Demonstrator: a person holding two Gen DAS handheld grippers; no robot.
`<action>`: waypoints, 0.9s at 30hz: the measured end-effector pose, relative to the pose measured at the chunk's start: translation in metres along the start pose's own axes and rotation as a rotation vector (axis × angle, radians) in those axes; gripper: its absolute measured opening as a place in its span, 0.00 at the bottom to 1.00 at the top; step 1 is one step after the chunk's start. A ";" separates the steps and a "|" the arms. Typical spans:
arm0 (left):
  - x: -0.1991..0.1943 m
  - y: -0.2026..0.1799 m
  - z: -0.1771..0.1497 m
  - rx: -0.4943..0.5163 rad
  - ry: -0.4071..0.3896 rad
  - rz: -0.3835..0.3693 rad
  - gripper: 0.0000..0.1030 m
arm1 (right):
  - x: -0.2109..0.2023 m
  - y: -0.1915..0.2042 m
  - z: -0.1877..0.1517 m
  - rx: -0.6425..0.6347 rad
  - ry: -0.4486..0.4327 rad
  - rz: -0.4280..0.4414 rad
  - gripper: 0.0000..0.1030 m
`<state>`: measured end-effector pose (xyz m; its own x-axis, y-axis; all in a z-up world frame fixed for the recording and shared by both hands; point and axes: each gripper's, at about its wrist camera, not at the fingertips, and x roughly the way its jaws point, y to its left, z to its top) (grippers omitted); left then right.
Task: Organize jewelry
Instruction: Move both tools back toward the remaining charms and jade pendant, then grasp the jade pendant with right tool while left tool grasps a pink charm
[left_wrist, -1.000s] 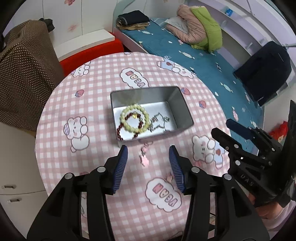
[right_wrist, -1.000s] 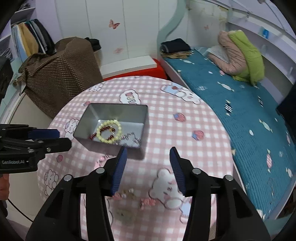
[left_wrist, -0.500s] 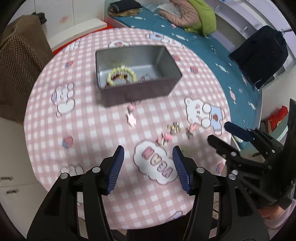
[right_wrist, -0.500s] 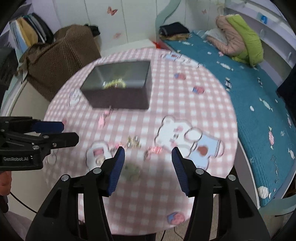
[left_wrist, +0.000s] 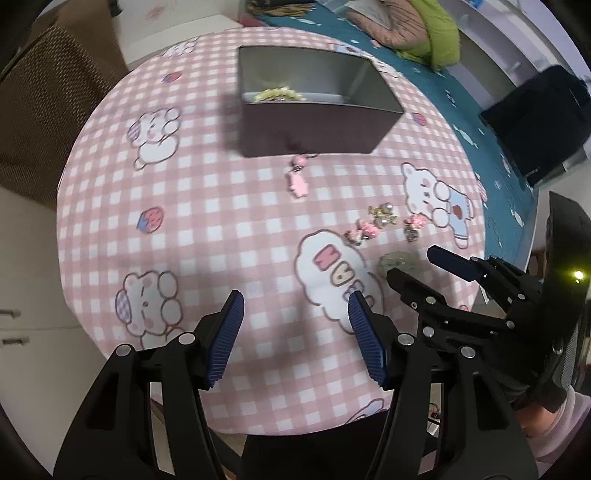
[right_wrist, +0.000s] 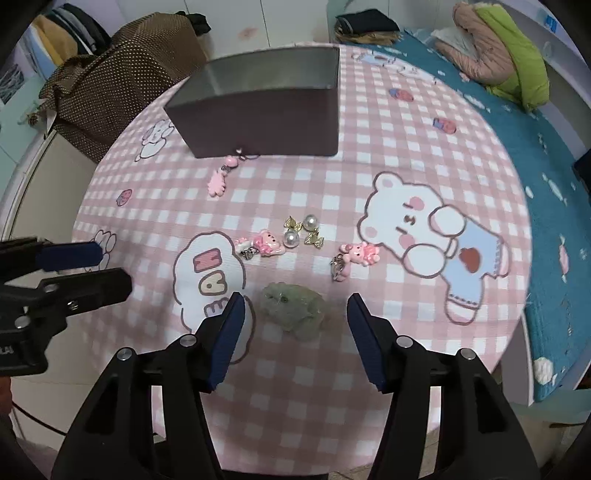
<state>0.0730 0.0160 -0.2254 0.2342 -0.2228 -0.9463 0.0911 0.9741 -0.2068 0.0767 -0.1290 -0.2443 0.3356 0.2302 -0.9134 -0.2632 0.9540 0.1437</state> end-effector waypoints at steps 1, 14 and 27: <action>0.001 0.003 -0.001 -0.012 0.001 0.003 0.58 | 0.002 0.000 0.000 0.002 0.002 0.003 0.53; 0.011 0.001 -0.002 -0.013 0.022 -0.010 0.58 | 0.010 0.011 -0.006 -0.102 -0.039 -0.036 0.38; 0.027 -0.025 0.028 0.062 0.018 -0.056 0.58 | -0.014 -0.019 0.000 -0.011 -0.086 -0.044 0.38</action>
<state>0.1038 -0.0158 -0.2385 0.2092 -0.2758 -0.9382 0.1639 0.9557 -0.2444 0.0772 -0.1506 -0.2344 0.4231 0.2042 -0.8828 -0.2566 0.9614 0.0995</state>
